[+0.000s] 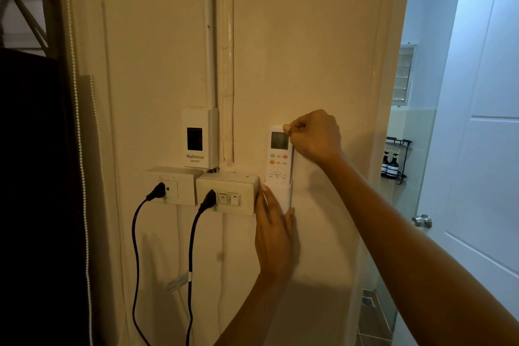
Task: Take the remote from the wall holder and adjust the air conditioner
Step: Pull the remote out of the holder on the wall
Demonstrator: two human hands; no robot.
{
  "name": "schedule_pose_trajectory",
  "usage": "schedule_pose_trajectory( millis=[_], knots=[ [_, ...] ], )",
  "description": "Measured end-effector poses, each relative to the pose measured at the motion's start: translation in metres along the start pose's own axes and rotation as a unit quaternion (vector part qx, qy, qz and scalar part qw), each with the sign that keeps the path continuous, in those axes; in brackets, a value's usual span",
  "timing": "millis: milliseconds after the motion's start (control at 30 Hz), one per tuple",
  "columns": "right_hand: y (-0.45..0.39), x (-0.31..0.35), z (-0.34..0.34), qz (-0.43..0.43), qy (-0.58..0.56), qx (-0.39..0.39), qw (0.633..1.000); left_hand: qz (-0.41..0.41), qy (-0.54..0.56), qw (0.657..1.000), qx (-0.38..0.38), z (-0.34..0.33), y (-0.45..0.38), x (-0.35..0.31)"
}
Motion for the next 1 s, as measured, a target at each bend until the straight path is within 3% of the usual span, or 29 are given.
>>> schedule_pose_trajectory(
  millis=[600, 1000],
  knots=[
    [-0.018, 0.023, 0.019, 0.031, -0.025, 0.015, 0.999, 0.006, 0.064, 0.998, 0.013, 0.01, -0.003, 0.001],
    [-0.023, 0.026, 0.053, -0.065, -0.132, 0.032, 0.989, 0.019, 0.096, 0.995, 0.028, 0.02, -0.006, 0.001]
  ],
)
Point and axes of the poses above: each hand's wrist, its own y-axis away from the middle knuckle, its own z-axis out of the back of the hand, x = y × z, the point moved 1 cm from there along -y, towards the middle knuckle, and after that the axes turned 2 degrees about -y, right-handed, at the moved point
